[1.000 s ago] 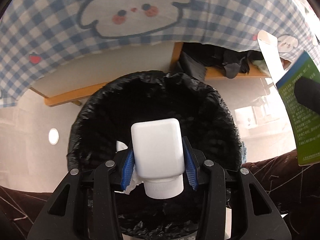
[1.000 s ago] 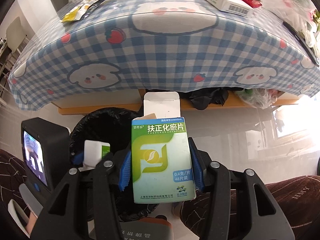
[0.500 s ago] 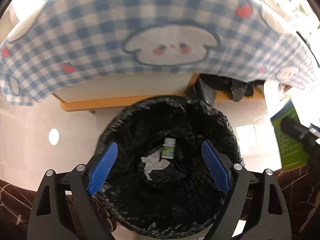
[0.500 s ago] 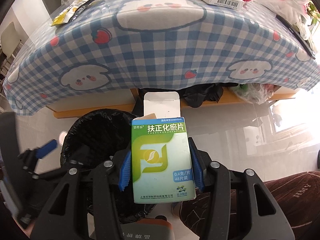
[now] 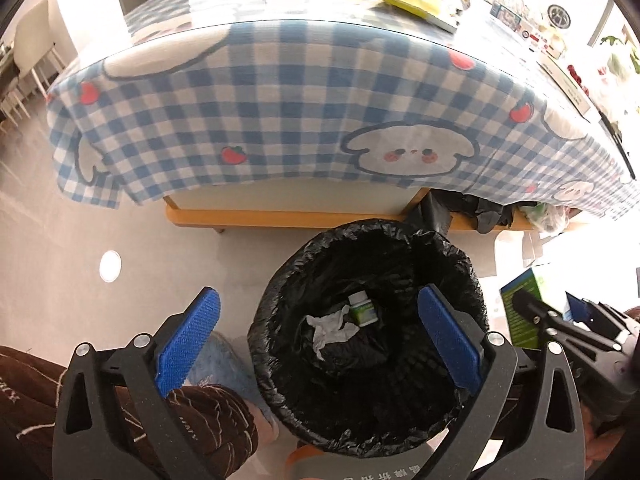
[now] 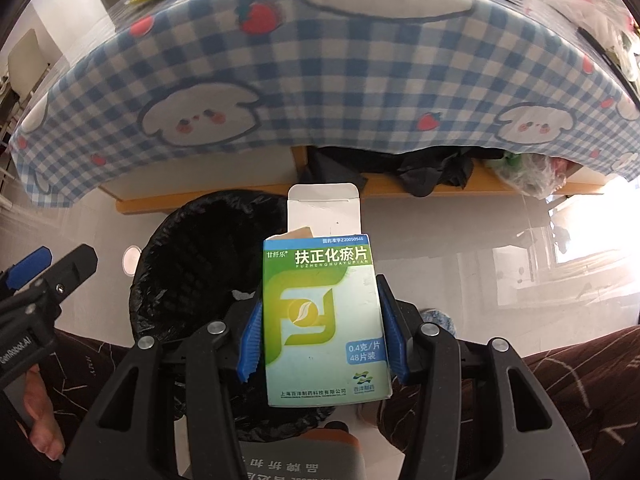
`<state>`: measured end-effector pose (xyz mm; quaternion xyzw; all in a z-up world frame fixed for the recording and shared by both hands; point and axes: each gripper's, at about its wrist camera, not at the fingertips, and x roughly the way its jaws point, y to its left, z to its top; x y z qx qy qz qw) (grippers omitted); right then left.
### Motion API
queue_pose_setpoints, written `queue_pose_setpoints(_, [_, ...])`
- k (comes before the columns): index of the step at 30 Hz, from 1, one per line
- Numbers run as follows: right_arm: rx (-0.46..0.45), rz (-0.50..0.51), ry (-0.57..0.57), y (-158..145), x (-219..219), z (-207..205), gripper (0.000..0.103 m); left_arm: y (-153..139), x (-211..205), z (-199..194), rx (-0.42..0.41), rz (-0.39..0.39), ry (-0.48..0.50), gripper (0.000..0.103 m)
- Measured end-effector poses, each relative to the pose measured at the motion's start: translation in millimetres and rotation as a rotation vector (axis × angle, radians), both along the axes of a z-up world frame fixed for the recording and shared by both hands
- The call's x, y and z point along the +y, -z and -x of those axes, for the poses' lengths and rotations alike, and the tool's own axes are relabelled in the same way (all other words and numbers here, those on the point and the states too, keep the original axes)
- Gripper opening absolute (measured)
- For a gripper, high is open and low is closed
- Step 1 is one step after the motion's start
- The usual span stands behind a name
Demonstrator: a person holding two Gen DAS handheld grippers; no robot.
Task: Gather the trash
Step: 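Lower the medicine box into the bin and open the right tool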
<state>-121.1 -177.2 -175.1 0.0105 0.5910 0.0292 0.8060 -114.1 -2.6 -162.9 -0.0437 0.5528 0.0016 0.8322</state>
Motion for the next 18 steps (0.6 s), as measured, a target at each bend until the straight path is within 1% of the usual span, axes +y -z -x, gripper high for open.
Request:
queue_pose_setpoints(3, [0.011,0.004,-0.027,5.2,13.9,2.1,0.047,1.0,6.6,4.0,0.015,0.014,-0.001,0.097])
queue_pose_setpoints(6, [0.025,0.000,-0.049,9.9,27.0,1.9,0.047,0.9,12.8,7.2,0.012,0.007,-0.003,0.097])
queue_pose_setpoints(18, [0.055,-0.009,-0.133,30.8,82.5,0.5,0.048,4.5,42.6,14.7,0.030,0.008,-0.060,0.097])
